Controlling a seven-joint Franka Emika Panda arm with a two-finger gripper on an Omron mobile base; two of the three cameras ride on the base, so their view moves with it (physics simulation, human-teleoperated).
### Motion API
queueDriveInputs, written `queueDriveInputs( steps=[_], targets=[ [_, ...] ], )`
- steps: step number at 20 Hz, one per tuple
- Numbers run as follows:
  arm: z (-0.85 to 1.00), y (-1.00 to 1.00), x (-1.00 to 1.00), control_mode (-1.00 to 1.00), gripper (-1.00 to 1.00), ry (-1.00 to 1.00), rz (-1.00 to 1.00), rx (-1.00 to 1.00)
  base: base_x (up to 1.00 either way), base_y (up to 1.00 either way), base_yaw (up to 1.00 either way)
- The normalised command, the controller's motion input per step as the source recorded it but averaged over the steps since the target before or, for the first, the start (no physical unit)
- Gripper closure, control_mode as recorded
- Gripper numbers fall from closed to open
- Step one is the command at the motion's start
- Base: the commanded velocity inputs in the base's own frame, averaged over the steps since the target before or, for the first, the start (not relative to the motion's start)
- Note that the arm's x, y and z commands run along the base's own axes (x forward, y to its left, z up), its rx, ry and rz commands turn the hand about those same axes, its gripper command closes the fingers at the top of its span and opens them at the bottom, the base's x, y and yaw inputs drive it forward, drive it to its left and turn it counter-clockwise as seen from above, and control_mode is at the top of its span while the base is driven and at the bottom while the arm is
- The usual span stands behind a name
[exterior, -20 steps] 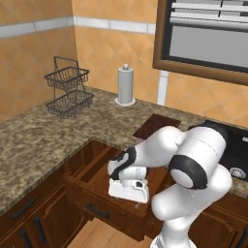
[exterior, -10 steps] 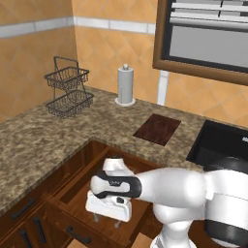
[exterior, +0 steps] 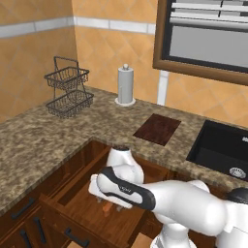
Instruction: Pick up the knife from the drawer and place it on the cutting board. Then place the meat from the plate to the cutting board.
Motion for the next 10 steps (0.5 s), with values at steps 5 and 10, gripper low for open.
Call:
queueDriveInputs(
  steps=[5, 10],
  targets=[
    [-0.07, -0.25, 0.33, -1.00, -1.00, -0.18, 0.00, -0.01, 0.00, 0.00, 0.00],
    [-0.19, -0.02, 0.36, -1.00, -1.00, -0.12, 0.00, 0.00, 0.00, 0.00, 0.00]
  ],
)
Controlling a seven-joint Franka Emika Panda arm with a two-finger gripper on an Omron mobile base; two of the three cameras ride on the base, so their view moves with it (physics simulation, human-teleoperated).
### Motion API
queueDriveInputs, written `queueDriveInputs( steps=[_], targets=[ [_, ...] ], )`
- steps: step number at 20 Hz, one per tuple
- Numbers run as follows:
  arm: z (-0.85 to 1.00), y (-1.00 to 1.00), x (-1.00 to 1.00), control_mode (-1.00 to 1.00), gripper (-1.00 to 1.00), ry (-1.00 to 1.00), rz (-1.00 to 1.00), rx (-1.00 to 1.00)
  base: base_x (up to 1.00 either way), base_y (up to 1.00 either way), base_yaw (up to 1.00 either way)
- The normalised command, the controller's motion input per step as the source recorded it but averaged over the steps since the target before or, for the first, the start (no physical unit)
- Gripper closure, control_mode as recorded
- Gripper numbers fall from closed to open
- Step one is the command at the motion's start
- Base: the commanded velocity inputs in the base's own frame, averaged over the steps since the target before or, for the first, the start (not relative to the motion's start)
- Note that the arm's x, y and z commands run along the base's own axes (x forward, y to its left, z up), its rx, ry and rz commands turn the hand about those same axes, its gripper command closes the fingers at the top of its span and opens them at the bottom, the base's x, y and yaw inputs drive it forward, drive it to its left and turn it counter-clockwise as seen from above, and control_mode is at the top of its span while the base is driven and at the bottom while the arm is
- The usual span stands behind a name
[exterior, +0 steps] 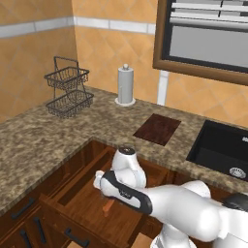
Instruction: Pick up the knife from the drawer and place it on the cutting board. Then place the meat from the plate to the cutting board.
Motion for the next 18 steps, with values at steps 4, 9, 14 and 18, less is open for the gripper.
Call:
queueDriveInputs(
  steps=[4, 9, 14, 18],
  targets=[
    [-0.49, 0.00, 0.46, -1.00, -1.00, -0.06, 0.00, -0.05, 0.00, 0.00, 0.00],
    [-0.35, 0.00, 0.40, -1.00, -1.00, -0.02, 0.00, -0.05, 0.00, 0.00, 0.00],
    [-0.03, 0.00, 0.49, -1.00, -1.00, 0.03, 0.00, -0.04, 0.00, 0.00, 0.00],
    [-0.12, 0.00, 0.35, -1.00, -1.00, 0.08, 0.00, -0.11, 0.00, 0.00, 0.00]
  ],
)
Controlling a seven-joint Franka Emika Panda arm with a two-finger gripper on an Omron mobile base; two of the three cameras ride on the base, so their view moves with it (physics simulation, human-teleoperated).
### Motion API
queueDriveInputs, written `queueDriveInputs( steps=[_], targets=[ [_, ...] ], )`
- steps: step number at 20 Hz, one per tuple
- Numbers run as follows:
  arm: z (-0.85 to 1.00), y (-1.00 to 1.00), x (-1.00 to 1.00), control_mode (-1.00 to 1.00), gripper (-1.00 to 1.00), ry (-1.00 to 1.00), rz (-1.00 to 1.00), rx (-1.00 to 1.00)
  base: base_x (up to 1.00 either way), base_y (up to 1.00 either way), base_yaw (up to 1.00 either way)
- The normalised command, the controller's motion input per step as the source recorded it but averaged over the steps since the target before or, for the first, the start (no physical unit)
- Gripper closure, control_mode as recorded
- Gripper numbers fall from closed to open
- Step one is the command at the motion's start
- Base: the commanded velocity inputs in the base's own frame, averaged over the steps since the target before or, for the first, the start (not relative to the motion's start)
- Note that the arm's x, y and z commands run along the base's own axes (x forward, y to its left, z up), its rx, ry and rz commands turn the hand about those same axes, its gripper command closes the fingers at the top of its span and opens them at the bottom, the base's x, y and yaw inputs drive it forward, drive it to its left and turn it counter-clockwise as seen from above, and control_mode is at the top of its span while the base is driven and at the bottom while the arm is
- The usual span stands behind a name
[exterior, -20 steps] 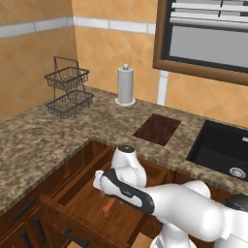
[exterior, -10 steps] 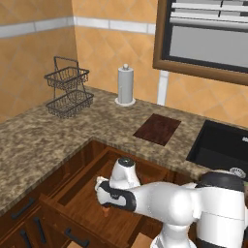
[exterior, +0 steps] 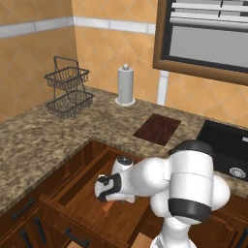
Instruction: Pick up the knife from the drawer and place it on the cutting board. Then place the meat from the plate to the cutting board.
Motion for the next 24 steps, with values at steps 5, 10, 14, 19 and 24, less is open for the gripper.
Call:
queueDriveInputs(
  steps=[5, 10, 14, 19, 24],
  targets=[
    [-0.18, 0.04, 0.03, -1.00, -1.00, 0.11, 0.00, -0.14, 0.00, 0.00, 0.00],
    [-0.09, 0.26, 0.11, -1.00, -1.00, 0.08, 0.00, -0.09, 0.00, 0.00, 0.00],
    [-0.23, 0.33, 0.24, -1.00, -1.00, 0.01, 0.00, -0.01, 0.00, 0.00, 0.00],
    [-0.22, 0.03, 0.07, -1.00, -1.00, 0.00, 0.00, 0.00, 0.00, 0.00, 0.00],
    [-0.16, 0.11, 0.06, -1.00, 1.00, 0.03, 0.00, -0.01, 0.00, 0.00, 0.00]
  ],
)
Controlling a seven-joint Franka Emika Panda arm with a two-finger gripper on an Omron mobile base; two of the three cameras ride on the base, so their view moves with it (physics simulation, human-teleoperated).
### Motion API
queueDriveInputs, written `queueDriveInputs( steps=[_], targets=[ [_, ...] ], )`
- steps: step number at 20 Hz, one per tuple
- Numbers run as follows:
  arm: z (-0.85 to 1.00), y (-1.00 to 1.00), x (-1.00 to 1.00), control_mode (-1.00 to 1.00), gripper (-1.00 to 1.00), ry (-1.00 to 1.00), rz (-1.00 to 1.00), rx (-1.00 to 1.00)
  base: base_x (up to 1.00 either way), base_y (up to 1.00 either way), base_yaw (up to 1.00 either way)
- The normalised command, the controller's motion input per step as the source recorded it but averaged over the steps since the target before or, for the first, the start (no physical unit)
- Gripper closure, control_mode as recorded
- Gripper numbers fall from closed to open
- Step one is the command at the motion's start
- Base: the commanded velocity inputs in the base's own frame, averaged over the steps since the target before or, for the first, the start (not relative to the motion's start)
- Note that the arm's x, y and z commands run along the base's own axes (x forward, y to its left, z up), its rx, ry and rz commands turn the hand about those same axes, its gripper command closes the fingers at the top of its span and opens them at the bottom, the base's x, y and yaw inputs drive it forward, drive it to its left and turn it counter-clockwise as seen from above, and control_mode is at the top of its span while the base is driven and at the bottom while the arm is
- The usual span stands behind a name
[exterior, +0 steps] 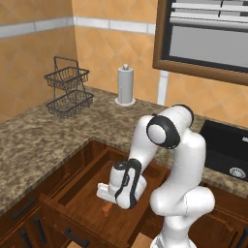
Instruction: Pick up the knife from the drawer and place it on the cutting board. Then place the meat from the plate to the cutting board.
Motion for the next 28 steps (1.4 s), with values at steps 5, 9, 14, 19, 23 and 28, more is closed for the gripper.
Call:
queueDriveInputs(
  steps=[5, 9, 14, 19, 23, 28],
  targets=[
    [-0.04, 0.58, 0.15, -1.00, 1.00, 0.13, 0.00, -0.11, 0.00, 0.00, 0.00],
    [-0.07, 0.42, 0.09, -1.00, 1.00, 0.07, 0.00, -0.09, 0.00, 0.00, 0.00],
    [0.32, 0.26, -0.11, -1.00, 1.00, -0.03, 0.00, -0.01, 0.00, 0.00, 0.00],
    [1.00, 0.28, -0.49, -1.00, 1.00, -0.06, 0.00, 0.00, 0.00, 0.00, 0.00],
    [1.00, 0.19, -0.14, -1.00, 1.00, 0.00, -0.01, -0.04, 0.00, 0.00, 0.00],
    [1.00, 0.36, 0.09, -1.00, 1.00, 0.00, -0.02, -0.12, 0.00, 0.00, 0.00]
  ],
)
